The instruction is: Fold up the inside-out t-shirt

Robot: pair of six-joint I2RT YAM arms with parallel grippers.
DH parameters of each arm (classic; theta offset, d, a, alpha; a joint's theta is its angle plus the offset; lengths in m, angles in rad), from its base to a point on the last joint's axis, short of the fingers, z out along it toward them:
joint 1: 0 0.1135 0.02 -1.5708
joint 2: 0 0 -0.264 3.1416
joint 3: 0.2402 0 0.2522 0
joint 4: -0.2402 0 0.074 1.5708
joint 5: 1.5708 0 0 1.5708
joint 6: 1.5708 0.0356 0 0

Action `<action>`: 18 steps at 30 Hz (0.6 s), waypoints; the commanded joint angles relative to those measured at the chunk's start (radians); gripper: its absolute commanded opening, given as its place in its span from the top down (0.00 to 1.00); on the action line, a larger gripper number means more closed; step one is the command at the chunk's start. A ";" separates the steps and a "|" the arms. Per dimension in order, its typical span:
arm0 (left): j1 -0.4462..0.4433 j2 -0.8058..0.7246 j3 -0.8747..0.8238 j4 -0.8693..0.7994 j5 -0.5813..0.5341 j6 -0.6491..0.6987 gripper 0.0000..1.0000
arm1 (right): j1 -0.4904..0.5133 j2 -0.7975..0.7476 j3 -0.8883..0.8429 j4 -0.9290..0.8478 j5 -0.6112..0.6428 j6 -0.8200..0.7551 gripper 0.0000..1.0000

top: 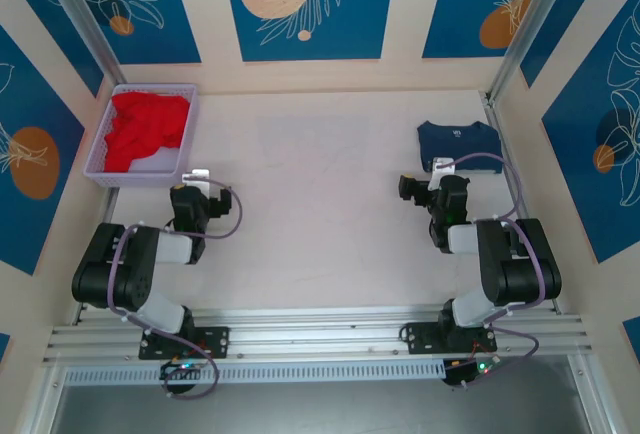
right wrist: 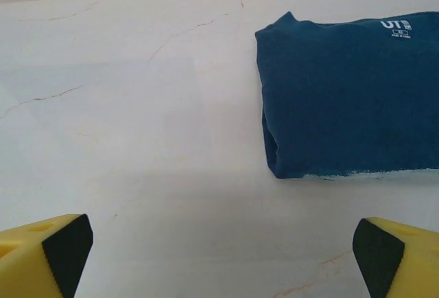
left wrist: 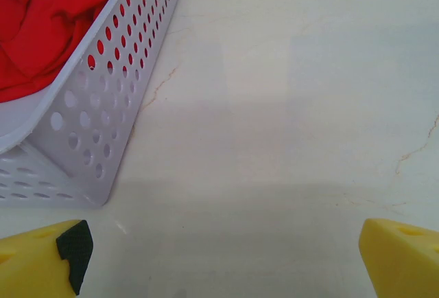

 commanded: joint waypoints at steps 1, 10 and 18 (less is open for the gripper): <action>0.011 -0.004 0.020 0.024 0.022 0.008 0.00 | 0.001 0.001 0.000 0.040 -0.009 0.005 0.01; 0.012 -0.004 0.021 0.022 0.024 0.007 0.00 | 0.000 0.001 0.000 0.039 -0.011 0.007 0.01; 0.013 -0.004 0.023 0.018 0.029 0.005 0.00 | -0.001 0.001 0.000 0.039 -0.012 0.006 0.01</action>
